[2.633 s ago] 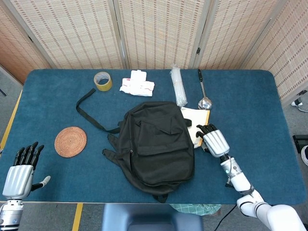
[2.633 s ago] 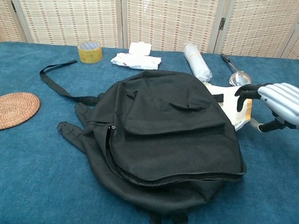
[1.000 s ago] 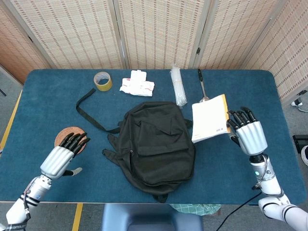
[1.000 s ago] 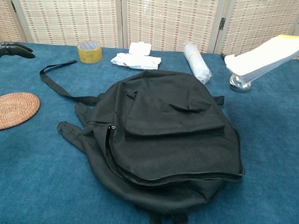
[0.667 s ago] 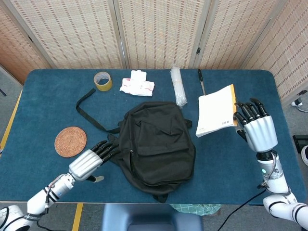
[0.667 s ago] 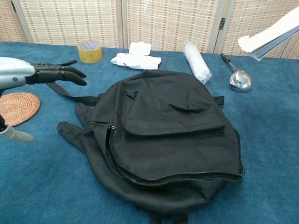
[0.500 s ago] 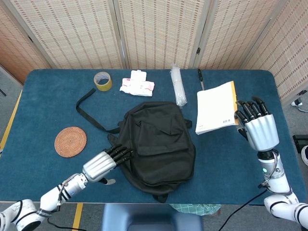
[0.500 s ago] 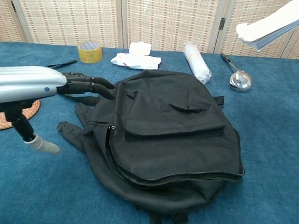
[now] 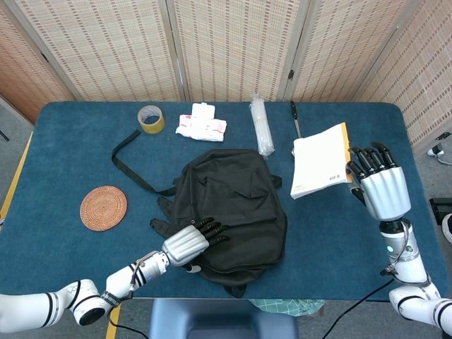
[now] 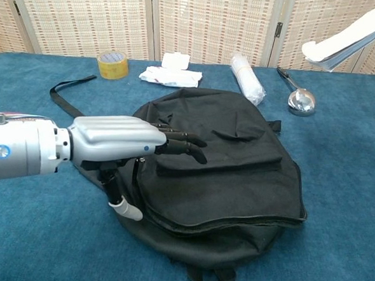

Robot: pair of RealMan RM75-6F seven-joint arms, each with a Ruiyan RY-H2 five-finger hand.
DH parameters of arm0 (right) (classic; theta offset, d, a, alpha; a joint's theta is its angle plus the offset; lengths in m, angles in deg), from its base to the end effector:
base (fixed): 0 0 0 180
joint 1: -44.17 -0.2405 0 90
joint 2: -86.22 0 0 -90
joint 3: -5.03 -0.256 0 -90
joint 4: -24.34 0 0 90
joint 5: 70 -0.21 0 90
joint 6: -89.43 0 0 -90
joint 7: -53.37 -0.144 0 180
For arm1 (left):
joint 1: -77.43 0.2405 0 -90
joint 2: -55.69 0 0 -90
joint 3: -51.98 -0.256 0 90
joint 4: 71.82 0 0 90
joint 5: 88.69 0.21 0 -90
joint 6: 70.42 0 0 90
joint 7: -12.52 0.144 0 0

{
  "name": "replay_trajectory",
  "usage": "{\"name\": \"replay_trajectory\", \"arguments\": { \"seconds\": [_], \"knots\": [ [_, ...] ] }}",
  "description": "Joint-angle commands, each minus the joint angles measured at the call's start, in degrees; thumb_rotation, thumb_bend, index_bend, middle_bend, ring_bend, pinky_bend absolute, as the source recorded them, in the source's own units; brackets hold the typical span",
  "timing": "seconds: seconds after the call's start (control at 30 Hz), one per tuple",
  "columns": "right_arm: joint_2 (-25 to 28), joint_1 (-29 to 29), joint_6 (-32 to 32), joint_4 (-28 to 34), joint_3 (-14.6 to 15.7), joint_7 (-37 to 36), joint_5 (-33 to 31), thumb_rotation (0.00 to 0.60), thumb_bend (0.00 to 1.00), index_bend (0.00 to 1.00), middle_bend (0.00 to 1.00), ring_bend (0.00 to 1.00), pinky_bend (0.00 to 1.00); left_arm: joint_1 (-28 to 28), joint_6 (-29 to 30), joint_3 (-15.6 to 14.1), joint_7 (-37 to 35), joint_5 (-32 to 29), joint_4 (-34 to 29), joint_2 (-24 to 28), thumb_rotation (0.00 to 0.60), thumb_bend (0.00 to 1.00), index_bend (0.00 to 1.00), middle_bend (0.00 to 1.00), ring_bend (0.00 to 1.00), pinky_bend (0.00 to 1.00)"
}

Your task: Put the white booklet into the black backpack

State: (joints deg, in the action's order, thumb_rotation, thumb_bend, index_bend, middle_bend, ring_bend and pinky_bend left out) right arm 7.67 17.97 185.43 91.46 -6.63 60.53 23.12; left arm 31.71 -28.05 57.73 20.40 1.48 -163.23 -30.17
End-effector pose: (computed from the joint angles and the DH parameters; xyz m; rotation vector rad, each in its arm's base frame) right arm -0.2341 -0.3124 0.1580 1.4117 -0.1527 1.2009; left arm -0.0962 0.2823 -0.0458 -2.4377 -0.7653 -0.9987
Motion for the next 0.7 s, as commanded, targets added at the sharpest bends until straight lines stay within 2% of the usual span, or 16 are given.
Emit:
{"name": "replay_trajectory", "arguments": {
  "seconds": [0.03, 0.43, 0.7],
  "knots": [
    [0.0, 0.1, 0.0, -0.1, -0.1, -0.1, 0.0, 0.6, 0.55, 0.7, 0.39, 0.39, 0.28, -1.1, -1.3, 0.3, 2.3, -2.5, 1.1, -1.7, 0.6, 0.21, 0.17, 0.02, 0.03, 0.0],
    [-0.3, 0.6, -0.1, -0.8, -0.2, -0.8, -0.2, 0.6, 0.55, 0.7, 0.39, 0.39, 0.28, -3.1, -2.4, 0.7, 6.9, -9.7, 4.1, -5.9, 0.6, 0.21, 0.19, 0.02, 0.03, 0.0],
    [-0.7, 1.0, 0.0, -1.5, -0.2, -1.5, -0.4, 0.6, 0.55, 0.7, 0.39, 0.38, 0.28, -3.4, -1.3, 1.7, 4.5, -13.6, 5.9, -8.0, 0.6, 0.26, 0.36, 0.08, 0.07, 0.0]
  ]
}}
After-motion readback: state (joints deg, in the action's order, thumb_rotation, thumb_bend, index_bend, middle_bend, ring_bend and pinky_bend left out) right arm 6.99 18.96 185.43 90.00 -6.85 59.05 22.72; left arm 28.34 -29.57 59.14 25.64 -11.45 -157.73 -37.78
